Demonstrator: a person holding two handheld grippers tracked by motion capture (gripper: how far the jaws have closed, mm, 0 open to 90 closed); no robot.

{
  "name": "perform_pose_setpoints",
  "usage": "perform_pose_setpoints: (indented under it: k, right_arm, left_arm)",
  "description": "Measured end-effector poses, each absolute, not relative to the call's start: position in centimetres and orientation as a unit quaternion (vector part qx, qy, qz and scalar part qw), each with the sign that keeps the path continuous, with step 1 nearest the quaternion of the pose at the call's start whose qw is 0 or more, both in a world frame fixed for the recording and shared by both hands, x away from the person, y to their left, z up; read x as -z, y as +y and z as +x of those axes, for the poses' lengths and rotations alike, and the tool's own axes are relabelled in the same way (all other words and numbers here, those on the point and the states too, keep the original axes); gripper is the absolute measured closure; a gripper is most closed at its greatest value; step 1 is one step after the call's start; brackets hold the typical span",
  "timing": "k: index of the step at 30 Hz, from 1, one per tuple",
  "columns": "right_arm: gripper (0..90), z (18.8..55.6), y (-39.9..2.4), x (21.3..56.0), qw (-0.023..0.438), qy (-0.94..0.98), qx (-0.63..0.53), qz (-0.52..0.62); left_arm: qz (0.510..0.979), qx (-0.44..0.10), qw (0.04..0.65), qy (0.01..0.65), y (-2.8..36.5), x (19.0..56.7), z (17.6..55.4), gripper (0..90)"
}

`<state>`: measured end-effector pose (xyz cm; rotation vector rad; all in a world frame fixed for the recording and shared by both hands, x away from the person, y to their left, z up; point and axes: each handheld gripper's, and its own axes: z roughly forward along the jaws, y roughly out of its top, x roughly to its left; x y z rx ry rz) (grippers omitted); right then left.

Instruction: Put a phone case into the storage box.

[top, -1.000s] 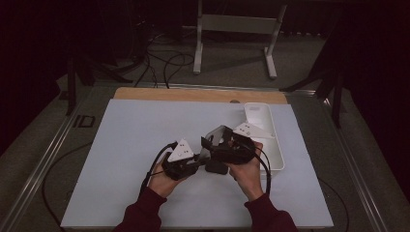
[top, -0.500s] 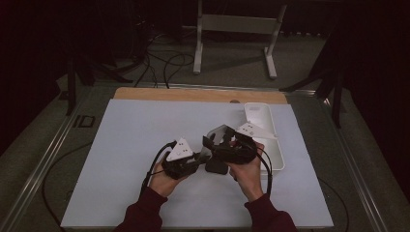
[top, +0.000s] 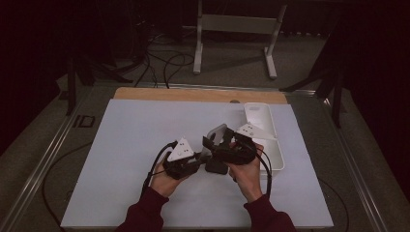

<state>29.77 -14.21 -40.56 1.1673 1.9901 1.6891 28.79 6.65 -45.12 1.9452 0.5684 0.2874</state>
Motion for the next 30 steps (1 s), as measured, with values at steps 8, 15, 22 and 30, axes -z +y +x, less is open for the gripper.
perform_pose_setpoints:
  k: [8, 15, 22, 30]
  right_arm:
    - [16.8, 29.6, -14.1, 40.5, 0.147, 0.695, -0.577, 0.402]
    - [16.8, 29.7, -14.2, 40.2, 0.154, 0.697, -0.575, 0.399]
    - [16.8, 29.8, -14.2, 40.1, 0.160, 0.696, -0.574, 0.401]
    - [16.8, 30.0, -14.3, 39.9, 0.170, 0.698, -0.569, 0.399]
  left_arm:
    - [0.815, -0.124, 0.514, 0.235, 6.8, 45.2, 28.8, 77.3]
    - [0.815, -0.142, 0.501, 0.253, 7.5, 45.1, 28.9, 43.9]
    - [0.811, -0.154, 0.500, 0.262, 7.8, 45.0, 28.9, 23.7]
    - [0.802, -0.188, 0.481, 0.301, 8.8, 44.9, 29.1, 1.1]
